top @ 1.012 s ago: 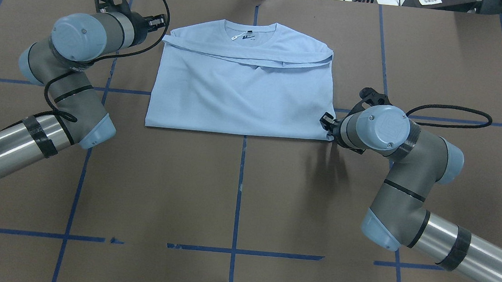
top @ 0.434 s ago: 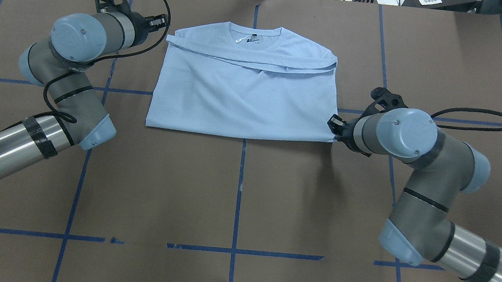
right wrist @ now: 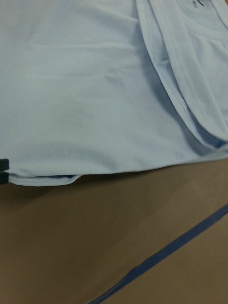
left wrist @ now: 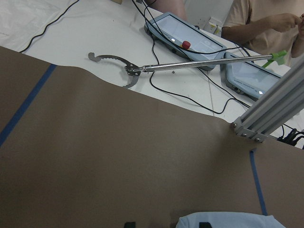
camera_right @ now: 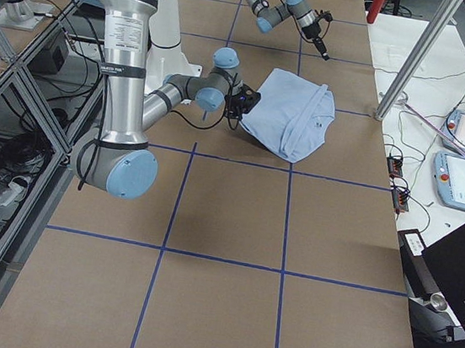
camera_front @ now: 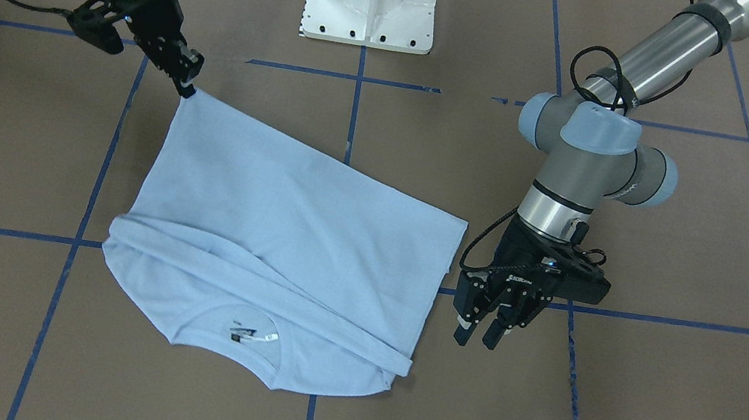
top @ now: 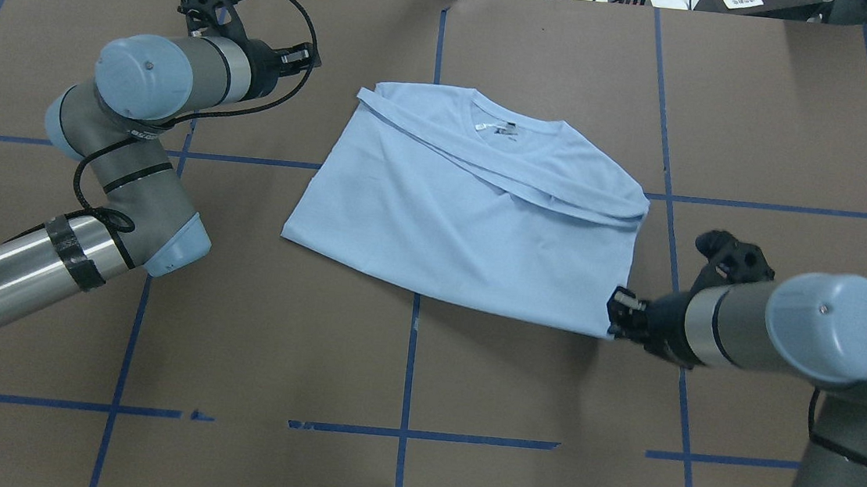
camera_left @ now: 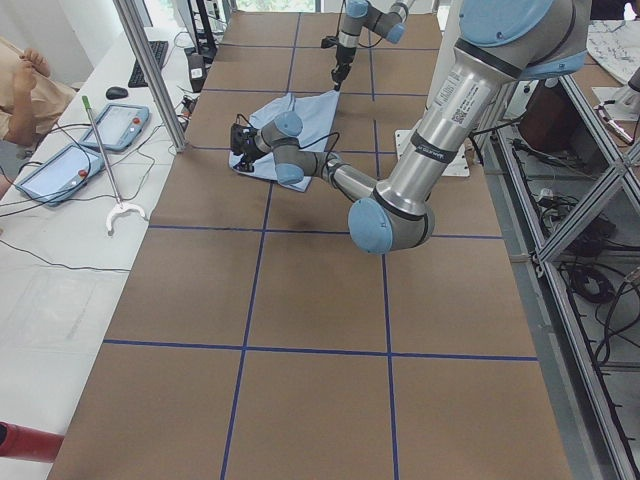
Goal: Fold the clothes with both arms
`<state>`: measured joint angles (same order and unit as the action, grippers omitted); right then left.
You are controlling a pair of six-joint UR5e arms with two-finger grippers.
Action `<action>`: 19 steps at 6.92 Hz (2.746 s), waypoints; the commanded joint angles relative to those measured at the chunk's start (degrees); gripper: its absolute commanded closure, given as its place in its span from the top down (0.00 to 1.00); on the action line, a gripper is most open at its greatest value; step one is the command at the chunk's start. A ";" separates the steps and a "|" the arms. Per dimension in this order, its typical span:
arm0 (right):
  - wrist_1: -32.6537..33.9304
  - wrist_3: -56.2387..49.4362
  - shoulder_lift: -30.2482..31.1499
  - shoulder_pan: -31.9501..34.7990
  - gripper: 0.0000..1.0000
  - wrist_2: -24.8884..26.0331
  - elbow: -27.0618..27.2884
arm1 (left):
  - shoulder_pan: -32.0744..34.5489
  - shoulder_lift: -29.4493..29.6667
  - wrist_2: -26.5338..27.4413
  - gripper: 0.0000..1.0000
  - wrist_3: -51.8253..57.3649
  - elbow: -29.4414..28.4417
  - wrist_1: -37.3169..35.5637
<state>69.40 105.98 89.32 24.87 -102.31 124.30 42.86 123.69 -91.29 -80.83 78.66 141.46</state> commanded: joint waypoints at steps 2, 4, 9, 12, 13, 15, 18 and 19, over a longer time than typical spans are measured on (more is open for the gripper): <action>-0.05 9.23 7.87 -21.12 0.00 -0.79 10.50 | -0.50 -3.72 -11.87 0.60 -5.11 8.87 -0.82; -0.14 10.12 7.71 -24.61 1.00 7.80 10.26 | -3.72 -3.64 -13.30 0.62 -15.61 11.22 -1.61; -0.76 2.44 -1.38 1.98 1.00 6.51 0.02 | -19.21 -10.31 -3.63 0.65 -26.91 24.52 -25.25; -0.76 -0.07 -4.68 8.44 1.00 1.59 -3.27 | -22.03 -9.26 -3.36 0.64 -28.94 20.04 -25.18; -0.76 -0.07 -4.68 8.44 1.00 1.59 -3.36 | -22.03 -9.17 -3.28 0.60 -29.03 20.04 -25.18; -0.76 -0.07 -4.68 8.53 1.00 1.59 -3.36 | -22.21 -8.38 -2.75 0.00 -28.86 19.17 -25.18; -0.67 -0.07 -4.60 8.70 1.00 1.68 -3.54 | -19.94 -8.03 -2.92 0.00 -26.41 19.76 -25.70; -0.67 -0.07 -4.60 8.96 1.00 1.76 -3.54 | -16.88 -8.03 -2.84 0.00 -20.91 19.51 -25.96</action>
<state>68.72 105.91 84.72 33.61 -100.62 120.80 23.03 115.61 -94.14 -106.51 97.92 115.85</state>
